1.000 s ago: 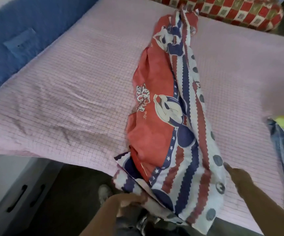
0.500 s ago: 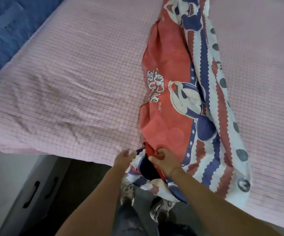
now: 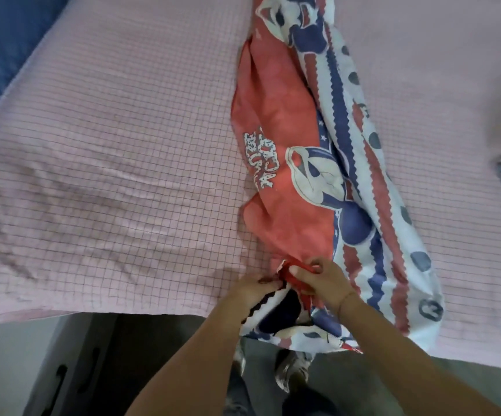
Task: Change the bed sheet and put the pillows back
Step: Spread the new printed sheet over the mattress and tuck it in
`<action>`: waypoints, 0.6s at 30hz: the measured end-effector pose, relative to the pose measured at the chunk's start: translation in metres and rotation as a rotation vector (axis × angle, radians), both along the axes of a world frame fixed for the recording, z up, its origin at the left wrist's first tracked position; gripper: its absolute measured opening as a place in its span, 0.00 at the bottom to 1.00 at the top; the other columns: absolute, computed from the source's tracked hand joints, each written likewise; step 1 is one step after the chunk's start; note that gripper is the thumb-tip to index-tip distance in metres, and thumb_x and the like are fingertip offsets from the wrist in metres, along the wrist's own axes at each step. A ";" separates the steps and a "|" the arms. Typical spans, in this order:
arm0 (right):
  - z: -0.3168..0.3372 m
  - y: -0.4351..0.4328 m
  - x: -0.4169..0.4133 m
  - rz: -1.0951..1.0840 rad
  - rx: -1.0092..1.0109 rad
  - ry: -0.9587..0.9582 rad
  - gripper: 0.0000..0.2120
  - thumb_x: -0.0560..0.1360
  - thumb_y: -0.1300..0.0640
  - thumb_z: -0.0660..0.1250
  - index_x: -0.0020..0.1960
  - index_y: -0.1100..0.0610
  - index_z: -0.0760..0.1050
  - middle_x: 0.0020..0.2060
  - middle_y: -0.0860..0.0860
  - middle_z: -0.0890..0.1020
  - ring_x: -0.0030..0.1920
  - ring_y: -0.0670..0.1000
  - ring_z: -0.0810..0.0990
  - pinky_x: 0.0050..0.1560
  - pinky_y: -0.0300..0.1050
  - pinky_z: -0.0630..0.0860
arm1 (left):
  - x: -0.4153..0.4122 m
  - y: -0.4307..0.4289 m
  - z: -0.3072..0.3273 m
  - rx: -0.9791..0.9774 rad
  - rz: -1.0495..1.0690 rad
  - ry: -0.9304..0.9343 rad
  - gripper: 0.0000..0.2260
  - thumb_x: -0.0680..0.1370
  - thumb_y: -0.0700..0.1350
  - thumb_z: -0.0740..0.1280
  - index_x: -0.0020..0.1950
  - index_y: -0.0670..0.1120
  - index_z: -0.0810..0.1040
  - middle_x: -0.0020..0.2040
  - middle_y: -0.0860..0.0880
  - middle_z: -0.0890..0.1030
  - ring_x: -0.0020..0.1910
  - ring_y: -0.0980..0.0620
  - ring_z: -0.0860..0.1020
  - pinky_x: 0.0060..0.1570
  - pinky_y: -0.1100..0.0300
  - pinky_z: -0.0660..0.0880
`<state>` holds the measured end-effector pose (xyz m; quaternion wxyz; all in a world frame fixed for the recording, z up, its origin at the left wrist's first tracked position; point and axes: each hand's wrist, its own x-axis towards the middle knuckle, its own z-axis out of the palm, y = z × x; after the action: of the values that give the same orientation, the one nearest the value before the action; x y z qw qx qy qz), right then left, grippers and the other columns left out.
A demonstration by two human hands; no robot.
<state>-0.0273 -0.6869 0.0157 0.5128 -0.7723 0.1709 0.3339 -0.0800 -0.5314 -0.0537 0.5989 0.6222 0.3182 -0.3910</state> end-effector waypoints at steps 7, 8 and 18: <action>0.112 -0.071 0.025 -0.053 0.054 -0.187 0.09 0.70 0.58 0.74 0.43 0.63 0.81 0.36 0.51 0.84 0.38 0.51 0.81 0.44 0.41 0.77 | 0.027 -0.018 0.056 0.015 -0.087 -0.129 0.07 0.74 0.48 0.74 0.44 0.48 0.79 0.30 0.53 0.77 0.24 0.60 0.71 0.22 0.69 0.66; 0.128 -0.080 0.025 -0.072 0.093 -0.205 0.10 0.67 0.55 0.76 0.41 0.61 0.82 0.35 0.51 0.85 0.38 0.51 0.82 0.42 0.40 0.78 | 0.032 -0.022 0.065 0.014 -0.055 -0.172 0.08 0.73 0.48 0.75 0.46 0.47 0.79 0.34 0.52 0.79 0.28 0.60 0.74 0.25 0.68 0.68; 0.203 -0.178 0.015 -0.258 0.470 -0.369 0.30 0.45 0.36 0.82 0.41 0.51 0.85 0.32 0.52 0.83 0.30 0.46 0.79 0.29 0.36 0.75 | 0.083 -0.100 0.159 -0.520 0.186 -0.259 0.37 0.69 0.59 0.70 0.74 0.49 0.66 0.67 0.49 0.75 0.68 0.49 0.71 0.73 0.49 0.63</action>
<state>-0.0119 -0.8650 0.2187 0.7373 -0.6523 0.0901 0.1509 0.0032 -0.6318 0.1051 0.8070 0.4610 0.1840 -0.3201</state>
